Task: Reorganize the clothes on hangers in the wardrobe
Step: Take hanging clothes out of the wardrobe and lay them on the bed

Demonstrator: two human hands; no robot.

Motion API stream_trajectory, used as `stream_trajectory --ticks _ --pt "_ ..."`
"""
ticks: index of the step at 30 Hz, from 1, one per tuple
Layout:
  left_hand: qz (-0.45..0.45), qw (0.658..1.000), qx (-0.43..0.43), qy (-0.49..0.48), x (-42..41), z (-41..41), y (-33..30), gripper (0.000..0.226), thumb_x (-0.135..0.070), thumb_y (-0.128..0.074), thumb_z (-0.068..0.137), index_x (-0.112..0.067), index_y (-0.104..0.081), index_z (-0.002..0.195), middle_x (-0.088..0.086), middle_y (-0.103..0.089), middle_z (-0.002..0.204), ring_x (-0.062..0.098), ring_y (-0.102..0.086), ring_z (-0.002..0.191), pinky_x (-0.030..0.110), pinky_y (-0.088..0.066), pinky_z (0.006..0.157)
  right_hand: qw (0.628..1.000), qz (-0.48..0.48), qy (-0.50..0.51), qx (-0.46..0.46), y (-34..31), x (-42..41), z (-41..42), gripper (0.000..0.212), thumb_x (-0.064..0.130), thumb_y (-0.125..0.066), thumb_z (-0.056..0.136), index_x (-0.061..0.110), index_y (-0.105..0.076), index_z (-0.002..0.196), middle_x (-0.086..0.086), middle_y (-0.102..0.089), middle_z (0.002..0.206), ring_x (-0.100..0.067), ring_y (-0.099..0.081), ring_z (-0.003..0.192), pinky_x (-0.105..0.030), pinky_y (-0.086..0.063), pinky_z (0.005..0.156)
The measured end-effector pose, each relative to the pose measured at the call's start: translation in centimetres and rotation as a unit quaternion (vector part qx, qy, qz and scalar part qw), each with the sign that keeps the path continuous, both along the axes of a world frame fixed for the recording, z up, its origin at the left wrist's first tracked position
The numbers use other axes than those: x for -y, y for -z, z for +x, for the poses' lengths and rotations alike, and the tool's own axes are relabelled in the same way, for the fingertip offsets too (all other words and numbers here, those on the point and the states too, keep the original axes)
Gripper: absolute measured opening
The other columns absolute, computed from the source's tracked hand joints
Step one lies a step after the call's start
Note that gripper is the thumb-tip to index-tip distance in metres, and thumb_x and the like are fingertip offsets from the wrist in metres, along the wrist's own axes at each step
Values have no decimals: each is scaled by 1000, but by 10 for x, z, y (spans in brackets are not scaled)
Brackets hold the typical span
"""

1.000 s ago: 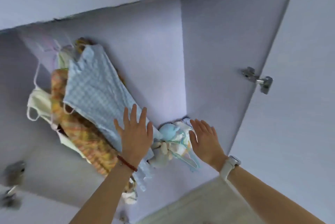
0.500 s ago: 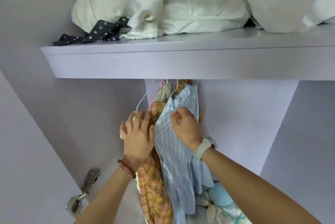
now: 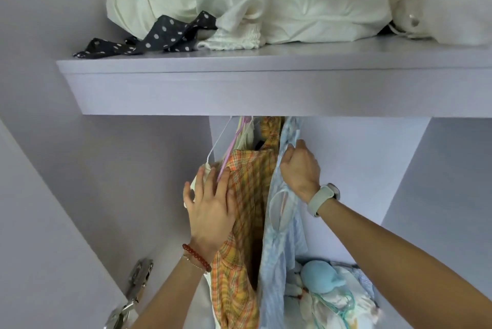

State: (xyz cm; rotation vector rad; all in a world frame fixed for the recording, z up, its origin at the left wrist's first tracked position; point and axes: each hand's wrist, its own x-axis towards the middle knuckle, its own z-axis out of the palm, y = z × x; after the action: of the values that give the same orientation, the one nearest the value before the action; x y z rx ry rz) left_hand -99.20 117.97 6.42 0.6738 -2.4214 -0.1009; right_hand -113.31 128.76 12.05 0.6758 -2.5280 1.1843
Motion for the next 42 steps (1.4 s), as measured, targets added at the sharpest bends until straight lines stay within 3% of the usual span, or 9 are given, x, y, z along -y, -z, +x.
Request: stream_trajectory --ticks 8,15,21,26,29,31,36,39,42 --pt "59 997 -25 36 -9 1 -2 47 -23 -48 90 -17 -42 137 9 -31 148 26 -13 142 56 2 110 998 -55 10 4 26 -60 17 17 16 -31 98 8 -41 86 -4 -47 68 -31 -50 68 -30 -32 59" --pt "54 991 -60 108 -53 12 3 40 -17 -52 84 -14 -54 124 12 -47 136 32 -32 134 66 -11 104 996 -73 46 -35 13 -99 30 17 12 -32 98 8 -38 82 3 -40 60 -23 -41 59 -30 -17 51" --pt "62 957 -87 271 -94 2 5 43 -17 -47 91 -5 -47 131 16 -42 139 35 -33 132 45 -20 110 996 33 67 -40 73 -187 92 19 19 -36 97 9 -45 83 -7 -49 63 -38 -51 60 -30 -29 55" --pt "36 919 81 384 -172 -25 20 53 -33 -34 98 -20 -16 146 -1 -10 155 24 4 143 48 -2 113 977 113 179 23 105 -299 145 19 16 -40 95 8 -55 104 -12 -65 84 -40 -59 77 -36 -40 64" --pt "37 864 145 480 -233 -30 39 34 -28 -33 99 -17 -42 130 0 -43 141 25 -26 137 41 -15 109 967 88 235 43 118 -361 190 14 9 -45 92 5 -56 100 -11 -64 82 -37 -59 75 -32 -38 62" --pt "72 814 188 544 -272 -19 53 22 -26 -37 99 -14 -54 103 7 -65 107 32 -55 104 38 -36 86 951 88 287 77 135 -402 228 13 9 -45 93 7 -56 98 -8 -63 85 -33 -58 79 -27 -31 62" --pt "118 640 324 687 -377 32 90 34 -20 -49 95 -26 -33 65 2 -49 59 27 -51 64 37 -39 64 903 45 397 157 170 -482 337 20 11 -47 91 12 -56 108 0 -62 101 -23 -59 94 -26 -38 74" --pt "127 555 362 738 -441 65 102 35 -19 -51 94 -26 -36 63 -7 -34 53 11 -34 53 30 -30 57 875 32 459 149 178 -501 405 32 25 -53 89 17 -55 119 0 -62 105 -20 -59 98 -35 -44 85" --pt "110 473 379 788 -494 103 110 33 -22 -54 92 -31 -41 63 -6 -37 51 8 -34 50 28 -29 55 798 33 579 166 188 -504 467 30 33 -54 90 18 -58 115 -3 -63 99 -25 -59 93 -37 -45 82"
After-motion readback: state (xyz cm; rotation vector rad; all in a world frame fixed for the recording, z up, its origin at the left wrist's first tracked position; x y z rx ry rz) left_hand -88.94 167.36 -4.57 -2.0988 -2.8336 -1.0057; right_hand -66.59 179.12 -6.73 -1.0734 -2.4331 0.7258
